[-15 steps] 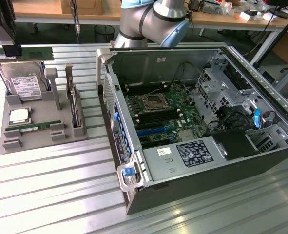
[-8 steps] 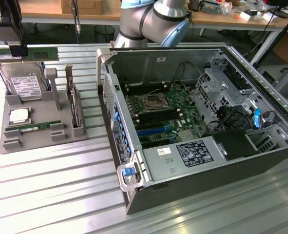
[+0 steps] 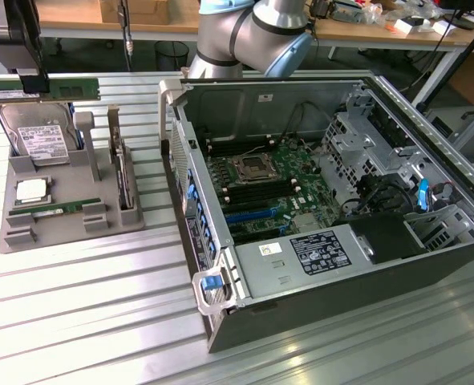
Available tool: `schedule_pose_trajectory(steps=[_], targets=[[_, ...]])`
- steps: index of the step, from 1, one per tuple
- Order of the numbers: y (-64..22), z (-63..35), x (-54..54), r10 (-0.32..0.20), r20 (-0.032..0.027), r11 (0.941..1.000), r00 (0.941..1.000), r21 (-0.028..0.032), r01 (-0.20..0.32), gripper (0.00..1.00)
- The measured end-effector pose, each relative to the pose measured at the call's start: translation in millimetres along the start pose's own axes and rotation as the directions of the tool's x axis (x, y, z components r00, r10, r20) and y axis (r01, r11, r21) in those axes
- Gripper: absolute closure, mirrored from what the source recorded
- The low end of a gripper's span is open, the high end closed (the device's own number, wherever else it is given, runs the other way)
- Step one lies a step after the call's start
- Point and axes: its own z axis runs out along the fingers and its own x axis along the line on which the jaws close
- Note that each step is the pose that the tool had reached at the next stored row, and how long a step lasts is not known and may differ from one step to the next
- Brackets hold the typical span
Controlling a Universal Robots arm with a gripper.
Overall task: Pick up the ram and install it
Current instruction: 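Pick up the ram and move it above insertion slot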
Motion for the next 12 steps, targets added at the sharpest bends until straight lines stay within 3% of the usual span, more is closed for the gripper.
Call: schedule_pose_trajectory(steps=[12], targets=[[-3.7,1.1,0.2,0.0,0.0,1.0,1.0,-0.0018,0.0,0.87]])
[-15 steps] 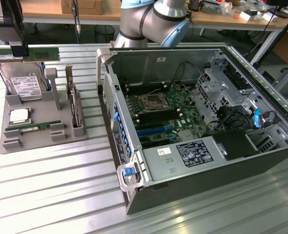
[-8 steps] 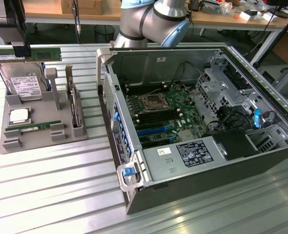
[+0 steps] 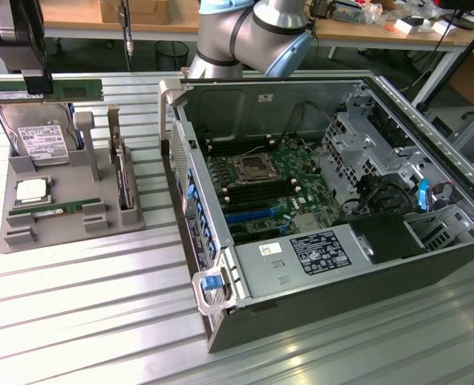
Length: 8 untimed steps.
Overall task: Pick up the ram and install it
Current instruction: 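Pick up the ram and move it above insertion slot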
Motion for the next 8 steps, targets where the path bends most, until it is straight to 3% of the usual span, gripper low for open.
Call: schedule_pose_trajectory(steps=[8], targets=[[-1.6,0.1,0.1,0.0,0.0,1.0,1.0,-0.0001,0.0,0.87]])
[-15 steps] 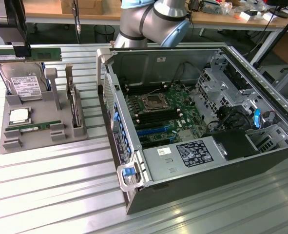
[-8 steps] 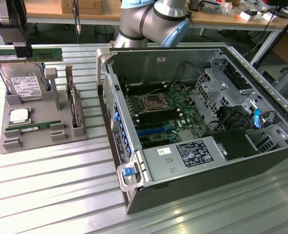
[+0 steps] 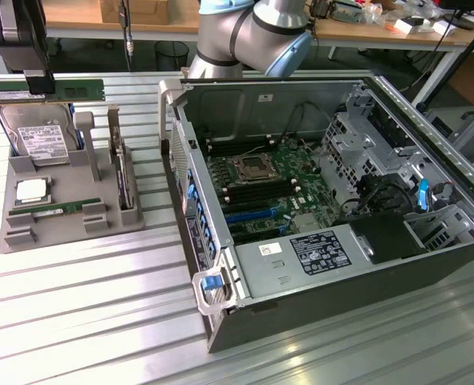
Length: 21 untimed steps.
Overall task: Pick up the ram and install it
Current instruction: 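Pick up the ram and move it above insertion slot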
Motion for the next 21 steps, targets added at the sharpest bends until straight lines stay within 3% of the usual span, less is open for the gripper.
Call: schedule_pose_trajectory(steps=[21], targets=[[-5.1,0.7,0.2,0.0,0.0,1.0,1.0,-0.0009,0.0,0.87]])
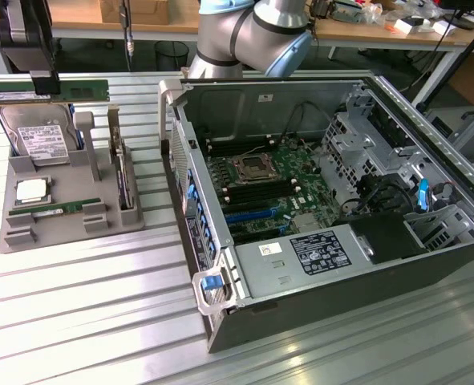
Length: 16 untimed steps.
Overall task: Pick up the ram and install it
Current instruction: 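Pick up the ram and move it above insertion slot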
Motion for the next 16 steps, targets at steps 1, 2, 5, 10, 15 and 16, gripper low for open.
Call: schedule_pose_trajectory(steps=[1,2,5,10,15,16], targets=[[-1.1,0.1,0.0,0.0,0.0001,1.0,1.0,-0.0004,0.0,0.87],[-1.7,0.2,0.1,0.0,0.0001,1.0,1.0,-0.0005,0.0,0.87],[-3.8,0.4,0.2,0.0,0.0001,1.0,1.0,-0.0014,0.0,0.87],[-7.3,0.7,0.3,0.0,0.0002,1.0,1.0,-0.0021,0.0,0.87],[-10.5,1.0,0.5,0.0,0.0002,1.0,1.0,-0.0032,0.0,0.87],[-11.1,1.1,0.5,0.0,0.0001,1.0,1.0,-0.0035,0.0,0.87]])
